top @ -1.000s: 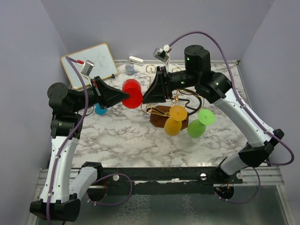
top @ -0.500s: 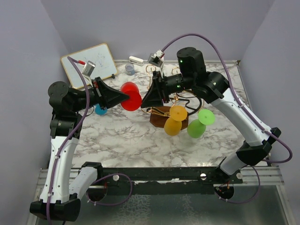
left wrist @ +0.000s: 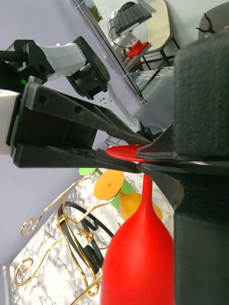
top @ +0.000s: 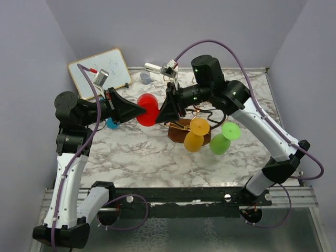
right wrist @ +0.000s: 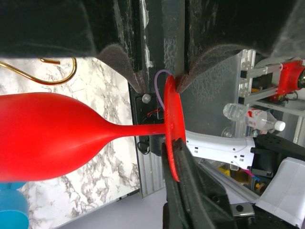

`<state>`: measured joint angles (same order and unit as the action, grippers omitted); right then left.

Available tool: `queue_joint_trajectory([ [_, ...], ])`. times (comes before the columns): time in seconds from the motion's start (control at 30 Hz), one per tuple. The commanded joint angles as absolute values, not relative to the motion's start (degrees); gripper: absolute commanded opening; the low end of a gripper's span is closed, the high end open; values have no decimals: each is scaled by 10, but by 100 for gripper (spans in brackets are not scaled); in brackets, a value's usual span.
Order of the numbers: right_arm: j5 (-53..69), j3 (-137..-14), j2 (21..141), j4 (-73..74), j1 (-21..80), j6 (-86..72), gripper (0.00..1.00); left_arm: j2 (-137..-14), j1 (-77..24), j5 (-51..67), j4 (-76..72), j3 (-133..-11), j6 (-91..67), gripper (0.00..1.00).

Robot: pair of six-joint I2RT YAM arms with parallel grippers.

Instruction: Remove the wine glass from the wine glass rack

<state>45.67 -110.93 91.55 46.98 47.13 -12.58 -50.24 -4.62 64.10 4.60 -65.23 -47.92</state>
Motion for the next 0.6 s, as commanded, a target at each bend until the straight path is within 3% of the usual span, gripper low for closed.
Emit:
queue_joint_trajectory([
  [0.0,459,-1143,953,488,477,-115,31,-490,-51,662,14,-670,-488,0],
  [0.27,498,-1205,1001,473,482,-133,30,-488,-51,661,10,-662,-492,0],
  [0.3,501,-1212,1009,474,484,-134,28,-487,-51,661,10,-660,-493,0],
  [0.43,496,-1212,1018,477,493,-125,2,-486,-51,654,33,-654,-474,0],
  [0.47,484,-1202,1013,477,495,-119,1,-487,-51,645,58,-658,-458,0],
  [0.57,432,-1145,980,463,496,-96,1,-494,-51,598,148,-673,-415,24],
])
